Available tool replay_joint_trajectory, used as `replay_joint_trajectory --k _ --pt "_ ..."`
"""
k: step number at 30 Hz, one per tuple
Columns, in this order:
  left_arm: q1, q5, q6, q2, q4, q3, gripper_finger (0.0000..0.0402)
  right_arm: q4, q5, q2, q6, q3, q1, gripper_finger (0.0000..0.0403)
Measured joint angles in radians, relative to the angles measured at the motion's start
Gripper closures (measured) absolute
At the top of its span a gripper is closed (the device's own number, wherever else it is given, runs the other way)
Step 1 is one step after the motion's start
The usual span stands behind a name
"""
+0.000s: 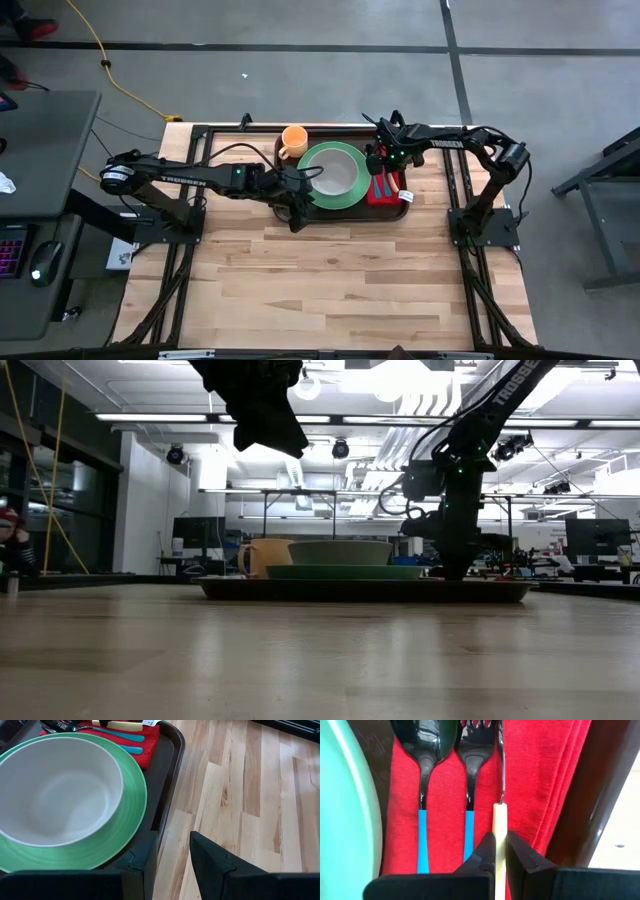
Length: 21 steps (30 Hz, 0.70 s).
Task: Set up tray
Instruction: Put the yellow knife on top of the red napkin to the right of the blue fork
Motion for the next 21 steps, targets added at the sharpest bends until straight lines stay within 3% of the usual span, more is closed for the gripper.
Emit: replay_joint_trajectory --k 10,21 --pt "0.000 0.000 0.006 0.000 0.000 0.000 0.0257 -0.030 -0.001 0.001 0.014 -0.001 -0.019 0.0399" --pt "0.000 0.000 0.008 0.000 -0.001 0.000 0.0256 -0.059 0.043 0.002 0.006 -0.001 -0.020 0.0338"
